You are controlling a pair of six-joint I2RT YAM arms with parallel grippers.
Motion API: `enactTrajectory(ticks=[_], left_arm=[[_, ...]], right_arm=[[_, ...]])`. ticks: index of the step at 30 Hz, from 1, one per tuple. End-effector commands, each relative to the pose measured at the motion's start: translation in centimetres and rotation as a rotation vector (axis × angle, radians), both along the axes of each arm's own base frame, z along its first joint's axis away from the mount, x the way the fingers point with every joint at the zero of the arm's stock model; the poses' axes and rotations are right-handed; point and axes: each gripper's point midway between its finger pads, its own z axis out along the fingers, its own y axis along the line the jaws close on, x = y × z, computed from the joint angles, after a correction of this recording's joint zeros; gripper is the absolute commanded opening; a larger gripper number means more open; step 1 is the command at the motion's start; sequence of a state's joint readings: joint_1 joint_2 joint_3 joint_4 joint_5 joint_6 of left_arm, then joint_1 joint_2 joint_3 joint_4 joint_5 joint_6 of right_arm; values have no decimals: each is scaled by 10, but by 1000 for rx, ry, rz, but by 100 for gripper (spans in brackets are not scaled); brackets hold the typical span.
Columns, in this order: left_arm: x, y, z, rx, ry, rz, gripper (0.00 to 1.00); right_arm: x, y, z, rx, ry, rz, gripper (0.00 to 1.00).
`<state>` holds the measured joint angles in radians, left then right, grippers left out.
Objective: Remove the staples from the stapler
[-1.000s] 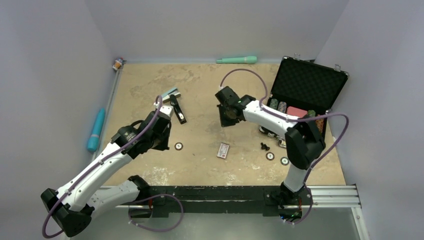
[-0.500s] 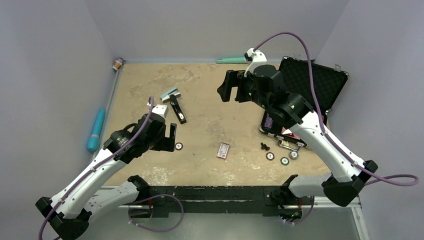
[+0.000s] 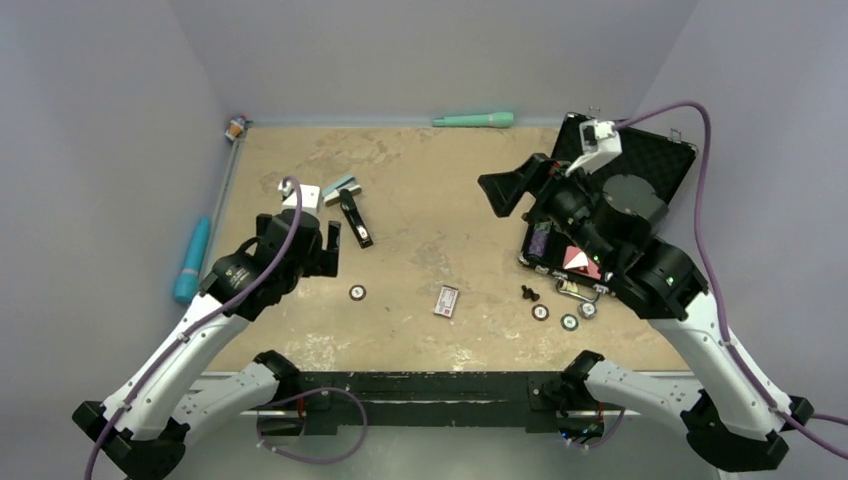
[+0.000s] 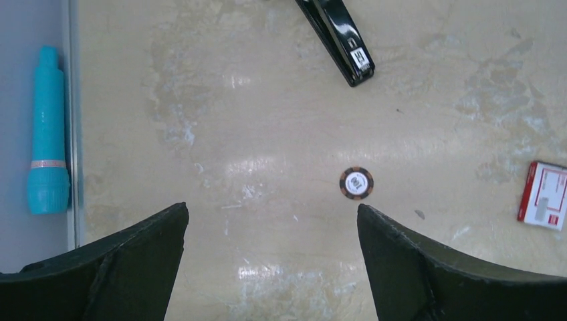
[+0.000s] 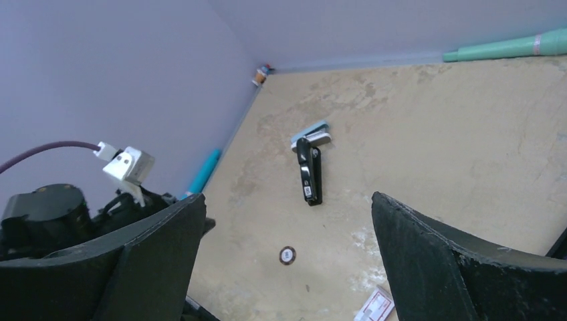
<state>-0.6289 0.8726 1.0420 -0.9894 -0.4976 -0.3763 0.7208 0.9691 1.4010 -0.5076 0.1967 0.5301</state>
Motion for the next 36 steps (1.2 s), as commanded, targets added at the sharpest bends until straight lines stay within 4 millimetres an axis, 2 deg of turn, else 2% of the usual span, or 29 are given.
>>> enactTrajectory(ticks=[1, 6, 8, 9, 12, 15, 21, 24, 29, 31, 34, 36], left_arm=[[42, 14, 18, 1, -168, 63, 100], [70, 35, -12, -16, -273, 115, 100], [77, 41, -24, -25, -319, 117, 100], [80, 41, -37, -31, -318, 103, 100], [91, 48, -61, -52, -316, 129, 100], [106, 54, -79, -49, -329, 148, 100], [135, 75, -88, -49, -395, 211, 100], [146, 76, -97, -63, -398, 191, 100], [164, 69, -89, -61, -431, 120, 97], [166, 74, -87, -45, -455, 133, 96], [166, 84, -82, -48, -537, 174, 100], [166, 75, -88, -48, -551, 106, 100]], right_arm=[[-9, -15, 20, 139, -58, -48, 99], [-16, -28, 4, 167, -27, -88, 99], [-23, -33, 4, 195, -39, -86, 99], [-27, -36, 5, 209, -52, -82, 99], [-35, -44, 7, 244, -85, -79, 99], [-41, -48, 5, 261, -99, -73, 99], [-52, -46, -2, 277, -78, -34, 99], [-56, -44, -6, 290, -60, -12, 99], [-60, -43, -9, 302, -37, 1, 99], [-61, -43, -8, 308, -32, 3, 99], [-63, -45, -9, 318, -22, 0, 99], [-63, -45, -11, 326, -15, -1, 99]])
